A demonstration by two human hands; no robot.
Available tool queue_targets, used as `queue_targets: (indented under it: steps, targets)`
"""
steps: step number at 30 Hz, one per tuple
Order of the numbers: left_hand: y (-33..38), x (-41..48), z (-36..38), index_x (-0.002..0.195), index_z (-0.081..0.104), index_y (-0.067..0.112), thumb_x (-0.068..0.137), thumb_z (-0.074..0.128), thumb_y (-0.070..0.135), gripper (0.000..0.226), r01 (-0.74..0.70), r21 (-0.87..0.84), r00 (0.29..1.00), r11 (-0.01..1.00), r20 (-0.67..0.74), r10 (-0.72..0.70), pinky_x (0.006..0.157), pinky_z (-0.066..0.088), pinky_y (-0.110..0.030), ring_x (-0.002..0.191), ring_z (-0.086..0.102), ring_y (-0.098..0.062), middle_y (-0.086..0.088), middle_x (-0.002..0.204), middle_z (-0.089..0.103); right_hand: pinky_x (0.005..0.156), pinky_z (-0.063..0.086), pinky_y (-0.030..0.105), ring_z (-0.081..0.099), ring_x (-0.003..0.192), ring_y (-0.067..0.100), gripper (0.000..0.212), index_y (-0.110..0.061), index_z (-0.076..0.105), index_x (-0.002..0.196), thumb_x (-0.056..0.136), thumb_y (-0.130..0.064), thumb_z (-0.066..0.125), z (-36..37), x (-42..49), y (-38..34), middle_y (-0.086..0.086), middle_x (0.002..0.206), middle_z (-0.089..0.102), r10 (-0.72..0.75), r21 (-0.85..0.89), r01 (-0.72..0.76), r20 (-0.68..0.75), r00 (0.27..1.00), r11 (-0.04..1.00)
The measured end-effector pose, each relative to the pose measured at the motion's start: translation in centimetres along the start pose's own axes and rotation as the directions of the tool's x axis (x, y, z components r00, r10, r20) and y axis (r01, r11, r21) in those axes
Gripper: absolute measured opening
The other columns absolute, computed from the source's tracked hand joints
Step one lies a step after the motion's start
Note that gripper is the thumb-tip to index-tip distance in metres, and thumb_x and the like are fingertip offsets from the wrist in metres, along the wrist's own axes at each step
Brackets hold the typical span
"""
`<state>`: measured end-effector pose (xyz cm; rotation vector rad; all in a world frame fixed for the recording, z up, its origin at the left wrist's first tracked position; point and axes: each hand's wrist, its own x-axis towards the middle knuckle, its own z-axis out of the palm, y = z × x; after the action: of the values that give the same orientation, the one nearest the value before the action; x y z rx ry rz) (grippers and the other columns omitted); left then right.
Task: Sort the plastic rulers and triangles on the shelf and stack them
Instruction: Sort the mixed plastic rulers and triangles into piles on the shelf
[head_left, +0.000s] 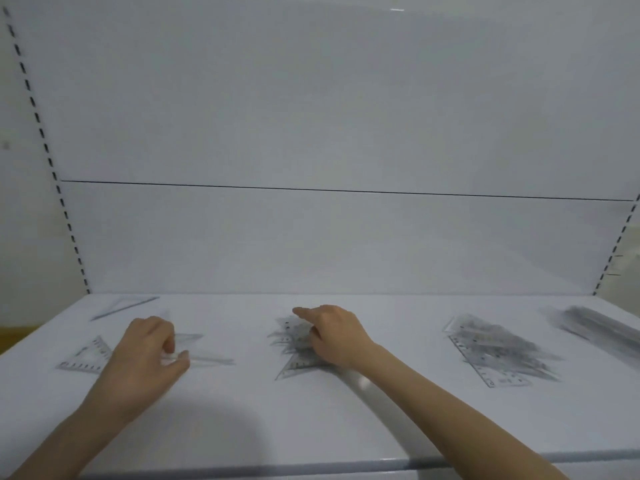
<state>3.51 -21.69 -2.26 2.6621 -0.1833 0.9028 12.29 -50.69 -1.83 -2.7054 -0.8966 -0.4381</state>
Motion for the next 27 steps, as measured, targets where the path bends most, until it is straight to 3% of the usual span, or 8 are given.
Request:
queue_targets:
  steps: [6,10,13,16,18,21,24,27]
  targets:
    - [8.9,1.6,2.8,0.064,0.039,0.017,0.077,0.051,0.039,0.028,-0.216,-0.106,0.975,0.971,-0.069,0.209,0.066,0.03,-0.021,0.077,0.034,-0.008,0.006,0.075,0.042,0.092,0.046,0.03,0.058,0.113,0.018,0.046,-0.022,0.055,0.133,0.088,-0.034,0.053,-4.1,-5.7,0.3,0.0,0.125,0.063,-0.158,0.254,0.19,-0.139,0.977,0.948]
    - [16.7,2.9,5.6,0.065,0.044,0.014,0.079,0.055,0.035,0.027,-0.4,-0.227,0.916,0.888,-0.077,0.393,0.075,0.032,-0.006,0.08,0.038,-0.007,0.004,0.081,0.046,0.065,0.055,0.033,0.065,0.094,0.02,0.037,-0.018,0.06,0.124,0.088,-0.025,0.061,-5.7,-10.1,3.3,-0.001,0.115,0.067,-0.308,0.027,0.326,-0.261,0.915,0.945]
    - [22.0,3.4,7.9,0.072,0.047,0.014,0.079,0.053,0.031,0.019,-0.471,-0.325,0.874,0.82,-0.045,0.484,0.078,0.035,-0.011,0.086,0.042,-0.006,0.009,0.086,0.046,0.048,0.05,0.033,0.062,0.074,0.021,0.036,-0.018,0.055,0.124,0.089,-0.007,0.053,-7.0,-13.8,6.9,-0.003,0.109,0.069,-0.309,-0.071,0.302,-0.299,0.903,0.951]
    - [25.2,3.1,10.3,0.105,0.048,0.021,0.082,0.049,0.034,0.027,-0.488,-0.394,0.847,0.779,0.004,0.532,0.085,0.039,-0.013,0.102,0.043,0.002,0.015,0.107,0.044,0.041,0.048,0.03,0.065,0.071,0.02,0.043,-0.014,0.06,0.119,0.079,0.001,0.064,-8.5,-17.9,10.9,-0.001,0.103,0.072,-0.305,-0.242,0.237,-0.302,0.903,0.941]
    - [26.1,2.6,11.5,0.124,0.039,0.029,0.083,0.044,0.041,0.043,-0.451,-0.402,0.86,0.797,0.043,0.508,0.089,0.041,-0.013,0.11,0.039,0.008,0.018,0.121,0.039,0.038,0.047,0.025,0.067,0.07,0.018,0.049,-0.014,0.068,0.111,0.065,0.003,0.073,-9.6,-19.8,14.1,-0.003,0.097,0.073,-0.179,-0.306,0.086,-0.29,0.94,0.948]
    - [25.8,1.9,12.7,0.127,0.039,0.032,0.082,0.039,0.046,0.048,-0.372,-0.415,0.89,0.831,0.096,0.446,0.091,0.044,-0.019,0.111,0.038,0.01,0.02,0.125,0.036,0.036,0.034,0.021,0.067,0.07,0.018,0.064,-0.012,0.07,0.109,0.048,0.005,0.08,-10.7,-20.9,18.5,-0.004,0.089,0.073,0.187,-0.367,-0.279,-0.267,0.946,0.887]
    - [24.5,1.3,13.2,0.12,0.043,0.032,0.082,0.039,0.044,0.039,-0.368,-0.371,0.892,0.853,0.12,0.437,0.088,0.046,-0.022,0.119,0.033,0.007,0.019,0.124,0.038,0.056,0.04,0.031,0.058,0.104,0.026,0.055,-0.008,0.046,0.135,0.082,-0.001,0.059,-10.3,-20.4,21.6,0.003,0.115,0.062,0.367,-0.352,-0.387,-0.126,0.922,0.852]
    - [23.3,1.0,12.8,0.104,0.051,0.03,0.082,0.042,0.039,0.025,-0.424,-0.281,0.878,0.861,0.107,0.467,0.085,0.042,-0.018,0.115,0.033,0.004,0.02,0.115,0.041,0.078,0.044,0.033,0.054,0.11,0.028,0.033,-0.008,0.05,0.124,0.091,-0.014,0.045,-10.2,-19.3,22.3,0.006,0.118,0.059,0.415,-0.318,-0.372,0.077,0.907,0.872]
